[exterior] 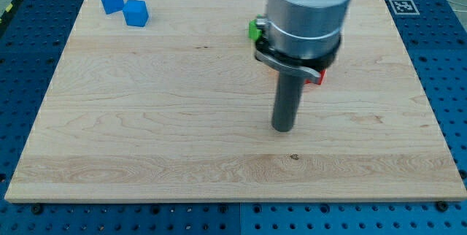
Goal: Place the yellow hexagon in between the green circle and red circle
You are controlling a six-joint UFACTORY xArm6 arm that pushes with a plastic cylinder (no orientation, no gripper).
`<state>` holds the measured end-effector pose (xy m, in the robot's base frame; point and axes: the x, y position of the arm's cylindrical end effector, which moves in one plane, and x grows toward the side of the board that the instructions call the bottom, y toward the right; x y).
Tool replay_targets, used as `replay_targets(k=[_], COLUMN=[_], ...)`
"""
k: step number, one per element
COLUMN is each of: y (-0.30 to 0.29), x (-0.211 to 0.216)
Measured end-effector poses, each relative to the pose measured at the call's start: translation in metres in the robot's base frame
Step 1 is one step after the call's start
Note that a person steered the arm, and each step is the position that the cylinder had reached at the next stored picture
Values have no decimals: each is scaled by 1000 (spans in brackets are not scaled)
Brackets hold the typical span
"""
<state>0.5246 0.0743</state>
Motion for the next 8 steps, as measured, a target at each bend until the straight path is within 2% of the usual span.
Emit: replay_targets(k=[2, 4, 5, 8], y=[3, 51, 89, 95], x=[1, -2, -20, -160])
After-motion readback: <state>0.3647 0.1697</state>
